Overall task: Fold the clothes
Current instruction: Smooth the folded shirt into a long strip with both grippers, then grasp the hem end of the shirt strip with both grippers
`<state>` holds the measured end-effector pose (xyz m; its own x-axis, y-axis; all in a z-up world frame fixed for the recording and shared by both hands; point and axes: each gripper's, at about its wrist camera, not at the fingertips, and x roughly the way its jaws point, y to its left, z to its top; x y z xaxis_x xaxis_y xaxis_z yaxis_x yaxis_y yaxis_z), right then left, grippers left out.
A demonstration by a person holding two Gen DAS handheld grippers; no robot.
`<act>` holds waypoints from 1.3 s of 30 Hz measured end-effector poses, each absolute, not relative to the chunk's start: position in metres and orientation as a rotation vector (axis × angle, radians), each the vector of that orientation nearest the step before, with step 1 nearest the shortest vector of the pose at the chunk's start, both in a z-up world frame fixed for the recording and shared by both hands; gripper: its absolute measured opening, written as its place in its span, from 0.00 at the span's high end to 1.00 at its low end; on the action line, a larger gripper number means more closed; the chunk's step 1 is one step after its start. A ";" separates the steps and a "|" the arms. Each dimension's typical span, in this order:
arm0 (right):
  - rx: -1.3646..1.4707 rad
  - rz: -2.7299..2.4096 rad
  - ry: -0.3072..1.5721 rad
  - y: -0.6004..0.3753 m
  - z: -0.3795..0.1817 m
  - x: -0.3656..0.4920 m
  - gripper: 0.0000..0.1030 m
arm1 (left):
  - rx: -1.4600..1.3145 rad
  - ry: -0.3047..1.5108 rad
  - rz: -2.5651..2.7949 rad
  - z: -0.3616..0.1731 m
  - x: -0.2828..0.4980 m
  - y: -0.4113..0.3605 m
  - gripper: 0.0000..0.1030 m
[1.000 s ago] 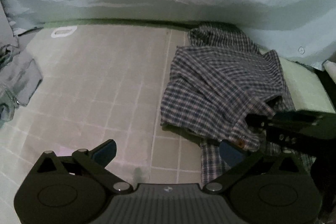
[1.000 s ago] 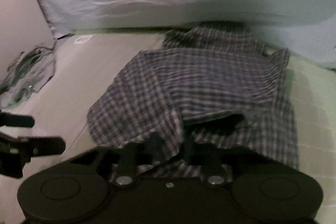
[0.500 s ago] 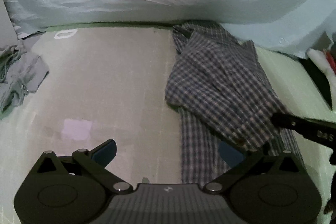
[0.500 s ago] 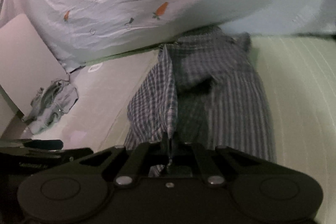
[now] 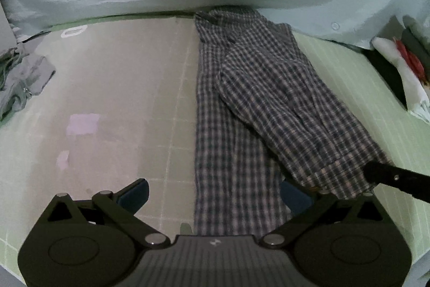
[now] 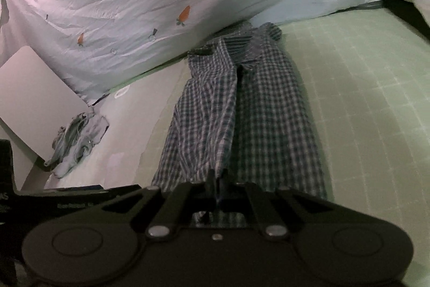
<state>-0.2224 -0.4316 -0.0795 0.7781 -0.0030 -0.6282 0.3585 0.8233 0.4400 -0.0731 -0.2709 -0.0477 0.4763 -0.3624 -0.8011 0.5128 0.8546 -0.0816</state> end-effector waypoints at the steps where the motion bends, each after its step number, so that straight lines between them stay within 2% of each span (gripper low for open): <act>1: 0.581 -0.212 0.656 -0.431 -0.079 -0.228 0.98 | 0.178 0.934 -0.541 -0.049 -0.076 -0.271 0.00; 11: 0.631 -0.300 0.725 -0.436 -0.099 -0.253 0.98 | 0.205 0.959 -0.545 -0.057 -0.093 -0.272 0.00; 27: 0.544 -0.347 0.850 -0.427 -0.133 -0.245 0.96 | 0.252 1.088 -0.457 -0.084 -0.097 -0.247 0.00; 29: 0.514 -0.352 0.865 -0.425 -0.134 -0.246 0.93 | 0.250 1.111 -0.451 -0.089 -0.096 -0.246 0.00; 32: 0.433 -0.380 0.876 -0.418 -0.133 -0.244 0.83 | 0.243 1.141 -0.447 -0.096 -0.097 -0.243 0.00; 35: 0.362 -0.406 0.870 -0.413 -0.131 -0.246 0.73 | 0.246 1.158 -0.437 -0.101 -0.099 -0.241 0.00; 37: 0.359 -0.416 0.880 -0.413 -0.133 -0.249 0.62 | 0.246 1.166 -0.436 -0.103 -0.100 -0.240 0.00; 39: 0.356 -0.426 0.891 -0.413 -0.135 -0.251 0.57 | 0.242 1.179 -0.437 -0.106 -0.102 -0.241 0.00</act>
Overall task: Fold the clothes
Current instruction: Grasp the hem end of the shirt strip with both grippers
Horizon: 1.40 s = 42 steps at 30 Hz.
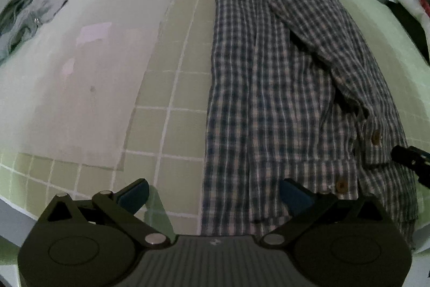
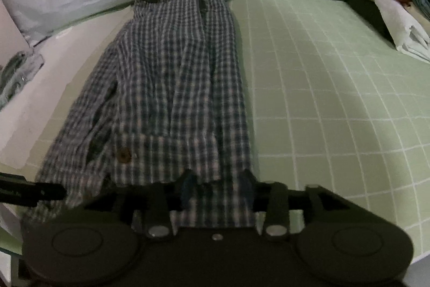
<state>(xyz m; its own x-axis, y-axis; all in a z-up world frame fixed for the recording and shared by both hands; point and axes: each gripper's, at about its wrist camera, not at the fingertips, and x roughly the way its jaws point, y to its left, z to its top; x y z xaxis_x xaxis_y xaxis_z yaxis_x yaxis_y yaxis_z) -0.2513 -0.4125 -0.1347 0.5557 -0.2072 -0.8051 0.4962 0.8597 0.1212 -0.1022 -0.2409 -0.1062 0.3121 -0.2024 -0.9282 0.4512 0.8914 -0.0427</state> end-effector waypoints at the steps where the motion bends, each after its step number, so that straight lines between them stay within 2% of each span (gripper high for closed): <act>1: 0.354 -0.431 0.896 -0.412 -0.136 -0.253 0.55 | 0.244 1.182 -0.438 -0.107 -0.103 -0.241 0.00; 2: 0.353 -0.436 0.901 -0.412 -0.137 -0.254 0.53 | 0.247 1.183 -0.442 -0.107 -0.105 -0.241 0.00; 4: 0.349 -0.446 0.912 -0.412 -0.139 -0.256 0.44 | 0.249 1.189 -0.453 -0.106 -0.109 -0.240 0.00; 13: 0.352 -0.439 0.946 -0.399 -0.143 -0.274 0.28 | 0.250 1.219 -0.522 -0.109 -0.133 -0.239 0.03; 15: 0.333 -0.430 0.956 -0.392 -0.144 -0.277 0.28 | 0.259 1.210 -0.535 -0.109 -0.140 -0.239 0.08; 17: 0.294 -0.414 0.964 -0.384 -0.145 -0.280 0.28 | 0.276 1.186 -0.537 -0.109 -0.148 -0.239 0.22; 18: 0.270 -0.403 0.967 -0.380 -0.145 -0.281 0.32 | 0.289 1.164 -0.528 -0.108 -0.152 -0.237 0.26; 20: 0.246 -0.377 0.963 -0.374 -0.143 -0.284 0.51 | 0.306 1.133 -0.523 -0.107 -0.158 -0.234 0.45; 21: 0.255 -0.362 0.962 -0.375 -0.142 -0.286 0.73 | 0.303 1.126 -0.526 -0.106 -0.159 -0.232 0.51; 22: 0.263 -0.346 0.960 -0.375 -0.140 -0.287 0.91 | 0.288 1.127 -0.532 -0.105 -0.159 -0.230 0.66; 23: 0.292 -0.342 0.964 -0.378 -0.140 -0.286 0.92 | 0.268 1.135 -0.540 -0.104 -0.157 -0.227 0.91; 24: 0.320 -0.338 0.967 -0.380 -0.139 -0.286 0.95 | 0.242 1.154 -0.551 -0.103 -0.152 -0.225 0.97; 29: 0.451 -0.331 0.901 -0.405 -0.118 -0.286 0.97 | 0.116 1.158 -0.600 -0.082 -0.133 -0.223 0.98; 35: 0.496 -0.330 0.756 -0.436 -0.083 -0.270 0.97 | -0.025 1.039 -0.604 -0.039 -0.092 -0.221 0.98; 42: 0.501 -0.336 0.659 -0.480 -0.070 -0.210 0.97 | -0.129 0.926 -0.614 -0.012 -0.036 -0.250 0.98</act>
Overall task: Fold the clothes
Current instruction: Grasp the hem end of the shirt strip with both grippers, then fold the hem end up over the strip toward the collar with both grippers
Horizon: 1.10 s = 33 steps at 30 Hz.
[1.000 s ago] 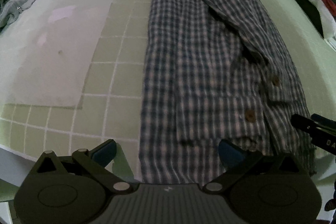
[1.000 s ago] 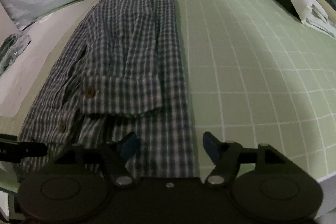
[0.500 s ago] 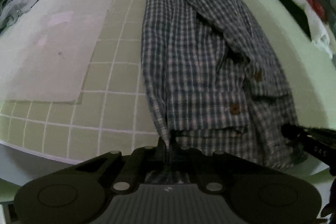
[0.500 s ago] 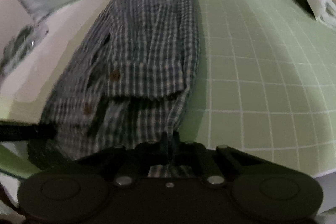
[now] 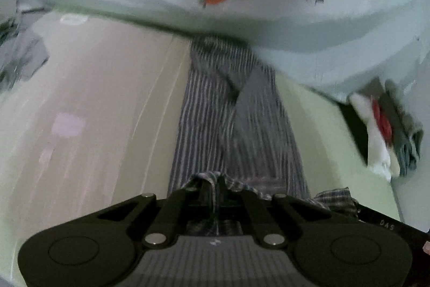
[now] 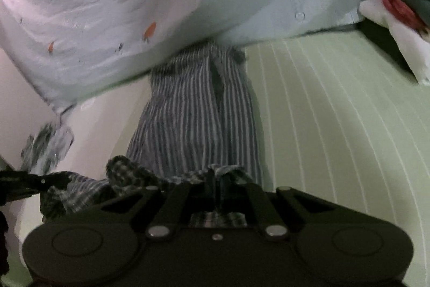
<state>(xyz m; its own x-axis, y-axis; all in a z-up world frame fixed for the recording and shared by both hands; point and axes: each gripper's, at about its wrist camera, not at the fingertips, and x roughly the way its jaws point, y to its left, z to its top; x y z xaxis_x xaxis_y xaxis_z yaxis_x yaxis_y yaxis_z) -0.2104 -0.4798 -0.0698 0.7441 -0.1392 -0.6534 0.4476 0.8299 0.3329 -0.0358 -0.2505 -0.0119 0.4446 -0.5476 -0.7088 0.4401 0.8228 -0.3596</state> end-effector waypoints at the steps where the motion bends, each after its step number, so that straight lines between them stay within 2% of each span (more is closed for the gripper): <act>1: 0.508 -0.341 0.653 -0.487 -0.070 -0.198 0.97 | -0.140 0.916 -0.613 -0.010 -0.028 -0.256 0.98; 6: 0.559 -0.365 0.646 -0.523 -0.081 -0.141 0.97 | -0.198 0.903 -0.590 -0.011 0.018 -0.277 0.97; 12: 0.583 -0.378 0.720 -0.555 -0.118 -0.085 0.95 | -0.202 0.975 -0.535 -0.053 0.082 -0.305 0.93; 14: 0.624 -0.380 0.752 -0.566 -0.128 -0.076 0.95 | -0.229 1.029 -0.507 -0.065 0.099 -0.306 0.86; 15: 0.640 -0.387 0.747 -0.569 -0.128 -0.076 0.91 | -0.243 1.056 -0.493 -0.071 0.107 -0.307 0.83; 17: 0.671 -0.399 0.738 -0.574 -0.128 -0.076 0.76 | -0.265 1.045 -0.480 -0.069 0.112 -0.303 0.71; 18: 0.654 -0.415 0.718 -0.574 -0.124 -0.078 0.61 | -0.276 1.027 -0.476 -0.065 0.112 -0.300 0.68; 19: 0.655 -0.433 0.691 -0.576 -0.119 -0.083 0.57 | -0.286 1.009 -0.473 -0.061 0.112 -0.297 0.60; 20: 0.656 -0.451 0.664 -0.578 -0.115 -0.088 0.58 | -0.296 0.991 -0.470 -0.057 0.112 -0.295 0.49; 22: 0.657 -0.488 0.610 -0.582 -0.106 -0.098 0.58 | -0.316 0.954 -0.463 -0.050 0.112 -0.289 0.34; 23: 0.639 -0.504 0.604 -0.582 -0.102 -0.102 0.58 | -0.326 0.936 -0.460 -0.046 0.112 -0.286 0.31; 28: 0.531 -0.567 0.618 -0.573 -0.091 -0.127 0.57 | -0.313 0.879 -0.428 -0.034 0.101 -0.269 0.25; 33: 0.484 -0.565 0.702 -0.548 -0.103 -0.149 0.53 | -0.195 0.910 -0.411 -0.044 0.072 -0.261 0.25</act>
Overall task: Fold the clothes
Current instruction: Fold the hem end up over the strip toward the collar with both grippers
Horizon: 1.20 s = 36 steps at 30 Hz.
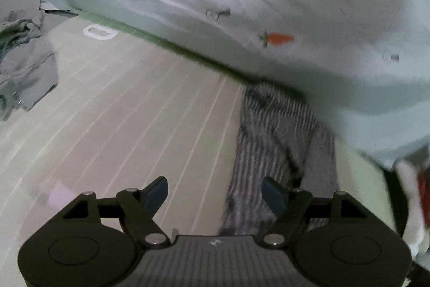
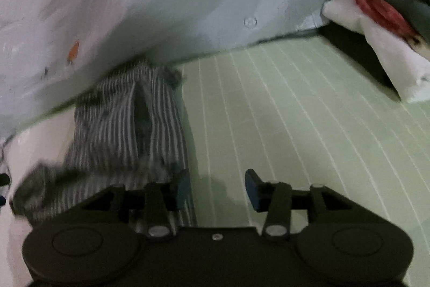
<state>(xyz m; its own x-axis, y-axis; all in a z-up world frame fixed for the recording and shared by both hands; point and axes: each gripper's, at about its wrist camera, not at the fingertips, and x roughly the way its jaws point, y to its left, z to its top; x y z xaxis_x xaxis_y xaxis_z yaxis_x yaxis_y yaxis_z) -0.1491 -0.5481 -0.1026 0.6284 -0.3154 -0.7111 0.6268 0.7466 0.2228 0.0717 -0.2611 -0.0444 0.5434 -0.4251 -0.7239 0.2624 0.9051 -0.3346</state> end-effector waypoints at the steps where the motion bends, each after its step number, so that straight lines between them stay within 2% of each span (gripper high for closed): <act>1: 0.483 -0.560 0.718 -0.544 -0.106 -0.154 0.53 | -0.179 0.924 -0.410 -0.047 0.065 -0.260 0.25; 5: 0.522 -0.505 0.757 -0.529 -0.113 -0.165 0.51 | -0.098 0.978 -0.479 -0.058 0.039 -0.256 0.24; 14: 0.403 -0.431 0.840 -0.520 -0.119 -0.133 0.48 | 0.097 1.039 -0.625 -0.083 0.022 -0.293 0.21; 30: 0.434 -0.376 0.731 -0.582 -0.104 -0.008 0.45 | 0.057 0.912 -0.506 -0.081 0.143 -0.355 0.21; 32: 0.453 -0.405 0.694 -0.591 -0.098 -0.006 0.42 | 0.038 0.901 -0.473 -0.078 0.150 -0.356 0.21; 34: 0.471 -0.439 0.657 -0.597 -0.092 -0.015 0.33 | 0.016 0.897 -0.451 -0.077 0.154 -0.353 0.21; 36: 0.479 -0.469 0.652 -0.601 -0.091 -0.030 0.31 | -0.001 0.909 -0.442 -0.076 0.152 -0.344 0.20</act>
